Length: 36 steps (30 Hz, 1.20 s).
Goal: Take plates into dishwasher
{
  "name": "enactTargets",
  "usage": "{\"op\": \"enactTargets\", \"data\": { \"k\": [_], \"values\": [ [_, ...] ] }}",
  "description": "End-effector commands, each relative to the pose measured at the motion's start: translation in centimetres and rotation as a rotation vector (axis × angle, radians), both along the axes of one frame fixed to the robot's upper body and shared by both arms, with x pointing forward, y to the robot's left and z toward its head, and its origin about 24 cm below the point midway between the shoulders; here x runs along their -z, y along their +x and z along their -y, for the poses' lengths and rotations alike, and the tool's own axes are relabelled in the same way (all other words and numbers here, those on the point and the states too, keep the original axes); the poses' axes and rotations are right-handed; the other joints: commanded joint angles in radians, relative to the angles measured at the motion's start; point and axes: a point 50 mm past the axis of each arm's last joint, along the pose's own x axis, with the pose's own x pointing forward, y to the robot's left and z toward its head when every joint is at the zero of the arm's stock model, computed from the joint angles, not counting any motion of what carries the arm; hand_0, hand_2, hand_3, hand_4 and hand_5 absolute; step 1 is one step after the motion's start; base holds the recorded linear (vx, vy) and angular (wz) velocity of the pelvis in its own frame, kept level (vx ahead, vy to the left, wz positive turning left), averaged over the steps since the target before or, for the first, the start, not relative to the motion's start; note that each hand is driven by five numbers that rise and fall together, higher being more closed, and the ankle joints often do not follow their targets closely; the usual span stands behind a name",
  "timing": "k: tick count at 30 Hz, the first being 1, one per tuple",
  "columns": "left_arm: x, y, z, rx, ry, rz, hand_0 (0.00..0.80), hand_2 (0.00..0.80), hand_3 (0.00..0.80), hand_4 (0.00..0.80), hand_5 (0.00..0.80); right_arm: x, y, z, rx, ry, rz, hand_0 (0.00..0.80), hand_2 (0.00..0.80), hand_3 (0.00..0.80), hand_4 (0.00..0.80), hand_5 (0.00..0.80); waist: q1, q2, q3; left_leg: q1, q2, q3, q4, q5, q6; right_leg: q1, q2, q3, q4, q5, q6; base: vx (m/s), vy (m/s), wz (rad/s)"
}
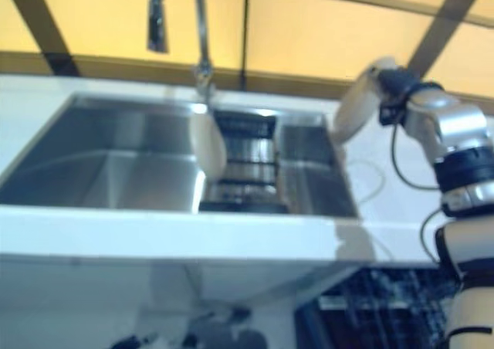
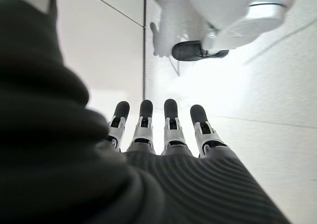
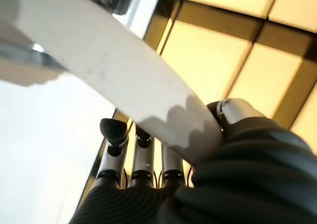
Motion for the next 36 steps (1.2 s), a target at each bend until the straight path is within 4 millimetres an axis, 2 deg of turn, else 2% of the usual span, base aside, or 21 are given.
{"op": "enactTargets", "data": {
  "k": [1, 11, 18, 25, 30, 36],
  "values": [
    [-0.3, 0.7, -1.0, 0.095, 0.065, -0.052, 0.0, 0.0, 0.0, 0.0, 0.0, -7.1, -1.3, 0.8, 0.027, -0.205, 0.181, 0.8, 0.8, 0.8, 0.8, 0.8, -0.004, -0.036, -0.013, 0.029, 0.002, 0.028, -0.002, -0.056, 0.016, 0.022, -0.056, -0.017, 0.002, -0.015, 0.072, -0.016, 0.006, -0.23],
    [-0.3, 0.4, -1.3, 0.112, 0.074, -0.074, 0.0, 0.0, 0.0, 0.0, 0.0, -7.7, -3.5, 3.8, 0.041, -0.403, 0.123, 0.8, 0.8, 0.8, 0.8, 0.8, -0.069, -0.047, -0.026, 0.057, 0.0, 0.072, -0.002, -0.073, 0.03, -0.001, -0.042, 0.042, 0.002, 0.0, 0.076, 0.005, -0.009, -0.16],
    [-0.5, 0.1, -1.8, 0.131, 0.08, -0.08, 0.0, 0.0, 0.0, 0.0, 0.0, -7.4, -6.0, 7.3, 0.079, -0.493, 0.032, 0.8, 0.8, 0.8, 0.8, 0.8, -0.12, -0.046, -0.029, 0.07, 0.002, 0.101, -0.001, -0.086, 0.039, -0.025, -0.029, 0.094, 0.002, 0.011, 0.079, -0.005, -0.026, -0.16],
    [-0.5, 0.1, -2.0, 0.139, 0.078, -0.078, 0.0, 0.0, 0.0, 0.0, 0.0, -6.1, -8.5, 10.6, 0.128, -0.544, -0.051, 0.8, 0.8, 0.8, 0.8, 0.8, -0.171, -0.043, -0.032, 0.076, 0.004, 0.135, 0.001, -0.098, 0.044, -0.048, -0.018, 0.128, 0.002, 0.021, 0.083, -0.011, -0.02, -0.22],
    [-0.5, -0.1, -2.1, 0.13, 0.077, -0.077, 0.0, 0.0, 0.0, 0.0, 0.0, -5.1, -10.0, 12.1, 0.14, -0.559, -0.074, 0.8, 0.8, 0.8, 0.8, 0.8, -0.198, -0.042, -0.029, 0.083, 0.006, 0.152, 0.002, -0.107, 0.048, -0.058, -0.013, 0.147, 0.002, 0.026, 0.085, -0.005, -0.008, -0.15],
    [-0.7, 0.0, -2.6, 0.115, 0.084, -0.071, 0.0, 0.0, 0.0, 0.0, 0.0, -4.1, -11.2, 12.4, 0.093, -0.566, -0.063, 0.8, 0.8, 0.8, 0.8, 0.8, -0.225, -0.04, -0.029, 0.084, 0.005, 0.161, 0.002, -0.115, 0.055, -0.075, -0.008, 0.167, 0.009, 0.028, 0.086, -0.002, -0.015, -0.09]
  ]
}}
